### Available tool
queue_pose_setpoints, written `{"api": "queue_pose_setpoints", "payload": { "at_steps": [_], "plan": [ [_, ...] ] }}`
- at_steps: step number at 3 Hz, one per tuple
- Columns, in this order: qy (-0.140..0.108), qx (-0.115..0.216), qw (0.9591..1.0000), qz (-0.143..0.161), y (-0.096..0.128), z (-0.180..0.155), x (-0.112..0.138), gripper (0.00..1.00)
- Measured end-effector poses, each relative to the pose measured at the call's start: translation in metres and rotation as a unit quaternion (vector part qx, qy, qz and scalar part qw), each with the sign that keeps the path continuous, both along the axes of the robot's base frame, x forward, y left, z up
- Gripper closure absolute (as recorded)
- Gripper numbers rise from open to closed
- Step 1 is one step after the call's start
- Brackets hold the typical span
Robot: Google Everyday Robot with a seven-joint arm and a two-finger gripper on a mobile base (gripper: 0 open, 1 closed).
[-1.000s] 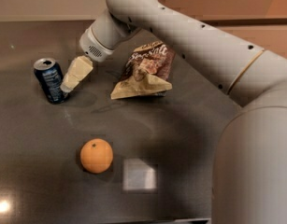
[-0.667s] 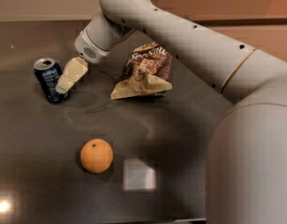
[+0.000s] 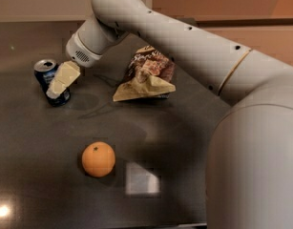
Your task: Pick pepsi can
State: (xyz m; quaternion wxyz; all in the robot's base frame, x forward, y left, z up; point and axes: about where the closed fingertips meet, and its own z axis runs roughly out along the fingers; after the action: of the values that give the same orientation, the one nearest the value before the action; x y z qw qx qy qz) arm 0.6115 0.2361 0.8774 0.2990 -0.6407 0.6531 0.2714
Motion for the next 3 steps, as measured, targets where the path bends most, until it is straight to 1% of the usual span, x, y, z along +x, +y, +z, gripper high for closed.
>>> {"api": "queue_pose_setpoints", "payload": {
  "at_steps": [1,2,3],
  "plan": [
    [-0.005,0.009,0.9999,0.014,0.010,0.005,-0.009,0.00],
    [-0.006,0.017,0.9995,0.027,0.016,0.009,-0.017,0.18],
    [-0.005,0.022,0.9991,0.037,0.019,0.011,-0.024,0.41]
  ]
}}
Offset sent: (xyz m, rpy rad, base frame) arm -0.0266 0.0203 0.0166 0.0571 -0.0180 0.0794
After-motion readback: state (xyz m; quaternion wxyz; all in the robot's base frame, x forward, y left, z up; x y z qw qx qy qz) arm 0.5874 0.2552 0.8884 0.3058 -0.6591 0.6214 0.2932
